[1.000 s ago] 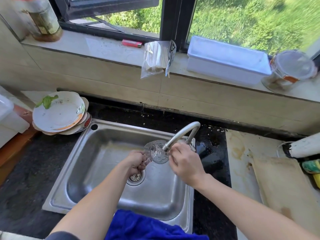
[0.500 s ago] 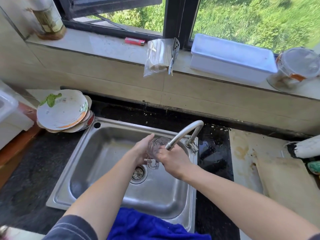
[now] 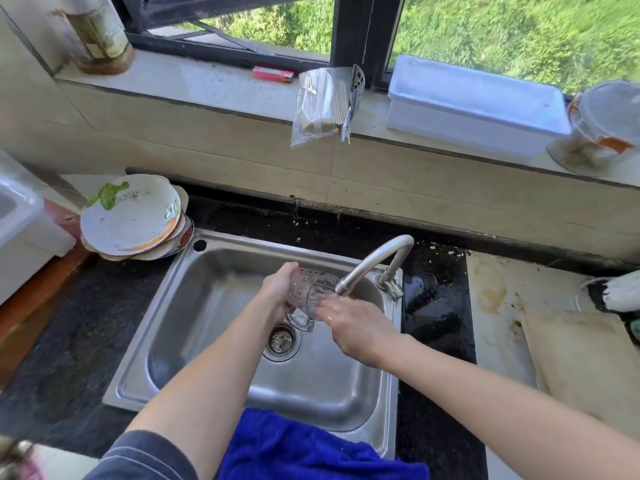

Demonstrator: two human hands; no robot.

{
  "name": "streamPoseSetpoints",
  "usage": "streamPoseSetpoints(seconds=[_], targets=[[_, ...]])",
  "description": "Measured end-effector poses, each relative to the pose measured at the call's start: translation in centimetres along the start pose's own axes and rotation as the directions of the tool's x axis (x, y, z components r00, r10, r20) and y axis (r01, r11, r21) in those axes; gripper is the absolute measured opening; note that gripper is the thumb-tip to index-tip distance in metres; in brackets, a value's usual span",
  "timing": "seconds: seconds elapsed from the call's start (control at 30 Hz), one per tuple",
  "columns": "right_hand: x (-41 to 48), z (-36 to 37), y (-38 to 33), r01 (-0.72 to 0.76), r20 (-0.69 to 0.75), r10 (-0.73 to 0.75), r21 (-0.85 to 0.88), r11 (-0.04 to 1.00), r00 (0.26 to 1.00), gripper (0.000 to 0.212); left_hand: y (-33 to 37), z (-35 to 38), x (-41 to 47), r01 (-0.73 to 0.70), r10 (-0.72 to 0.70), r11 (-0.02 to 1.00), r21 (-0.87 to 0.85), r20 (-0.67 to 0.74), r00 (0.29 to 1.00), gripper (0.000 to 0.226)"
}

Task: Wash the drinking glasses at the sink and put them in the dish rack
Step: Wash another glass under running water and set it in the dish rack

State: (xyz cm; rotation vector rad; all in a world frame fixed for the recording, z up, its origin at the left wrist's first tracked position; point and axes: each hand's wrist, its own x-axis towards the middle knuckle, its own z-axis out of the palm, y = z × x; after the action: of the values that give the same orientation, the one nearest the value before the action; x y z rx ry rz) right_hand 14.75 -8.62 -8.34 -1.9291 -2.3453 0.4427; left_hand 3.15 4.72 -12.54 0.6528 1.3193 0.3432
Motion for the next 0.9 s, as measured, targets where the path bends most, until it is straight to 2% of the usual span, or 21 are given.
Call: streamPoseSetpoints(seconds=[0.07, 0.1, 0.17, 0.23, 0.27, 0.33, 0.4, 0.47, 0.53, 0.63, 0.7, 0.73, 0.83, 0.9], targets=[[1.2, -0.4, -0.7, -0.103, 0.023, 0.104, -0.068, 0.992, 0.994, 0.044, -0.6, 0.7, -0.1, 0.021, -0.022, 0.999, 0.032, 0.033, 0.999, 0.031], [1.4, -0.4, -0.9, -0.108, 0.024, 0.110, -0.066, 0.992, 0.994, 0.045, -0.6, 0.7, -0.2, 0.035, -0.037, 0.999, 0.041, 0.041, 0.998, 0.029], [0.3, -0.6, -0.8, -0.008, -0.026, 0.007, -0.010, 1.000, 1.000, 0.051, -0.2, -0.1, 0.0, 0.054, -0.055, 0.997, 0.055, 0.024, 0.998, 0.027], [-1.0, 0.2, 0.3, 0.116, -0.048, -0.118, -0.043, 0.992, 0.992, 0.052, 0.0, -1.3, 0.5, 0.044, -0.043, 0.998, 0.050, -0.027, 0.999, 0.023], [-0.9, 0.4, 0.4, 0.116, -0.024, -0.117, -0.053, 0.992, 0.993, 0.051, -0.1, -1.4, 0.4, 0.047, -0.044, 0.997, 0.062, -0.041, 0.998, 0.022], [0.7, 0.3, -0.2, -0.005, 0.058, 0.007, -0.047, 0.999, 0.998, 0.046, -0.6, -0.5, 0.0, 0.075, -0.073, 0.994, 0.082, -0.019, 0.997, 0.022], [1.7, 0.4, -0.7, -0.037, 0.052, 0.040, -0.068, 0.997, 0.998, 0.046, -0.7, -0.1, -0.5, 0.102, -0.104, 0.990, 0.100, 0.016, 0.994, 0.022], [0.7, 0.8, -0.3, 0.071, 0.032, -0.071, -0.010, 0.997, 0.997, 0.053, -0.3, -1.0, -0.3, 0.125, -0.126, 0.980, 0.154, -0.002, 0.992, 0.022], [-0.5, 1.1, 0.3, 0.180, -0.019, -0.181, -0.047, 0.983, 0.983, 0.056, 0.0, -2.3, -0.2, 0.138, -0.135, 0.971, 0.197, -0.025, 0.990, 0.025], [0.7, 0.8, 0.2, 0.198, -0.065, -0.201, -0.059, 0.978, 0.977, 0.040, -0.3, -2.3, -0.4, 0.145, -0.168, 0.938, 0.315, 0.048, 0.985, 0.038], [2.1, 0.6, -0.2, 0.160, -0.073, -0.169, -0.108, 0.981, 0.983, 0.022, 0.2, -2.4, -1.6, 0.132, -0.180, 0.940, 0.313, 0.130, 0.975, 0.035], [2.3, 0.4, -0.4, 0.104, -0.034, -0.107, -0.069, 0.992, 0.994, 0.016, 0.4, -3.0, -2.1, 0.138, -0.184, 0.954, 0.267, 0.155, 0.971, 0.032], [2.1, 0.3, -0.2, -0.126, 0.041, 0.122, 0.114, 0.986, 0.992, 0.031, -0.5, -5.5, -2.4, 0.120, -0.131, 0.991, 0.060, 0.242, 0.961, 0.025], [2.1, 0.1, -0.5, -0.209, 0.017, 0.211, 0.240, 0.948, 0.977, 0.030, -1.9, -5.8, -2.6, 0.088, -0.069, 0.995, -0.043, 0.321, 0.945, 0.033]])
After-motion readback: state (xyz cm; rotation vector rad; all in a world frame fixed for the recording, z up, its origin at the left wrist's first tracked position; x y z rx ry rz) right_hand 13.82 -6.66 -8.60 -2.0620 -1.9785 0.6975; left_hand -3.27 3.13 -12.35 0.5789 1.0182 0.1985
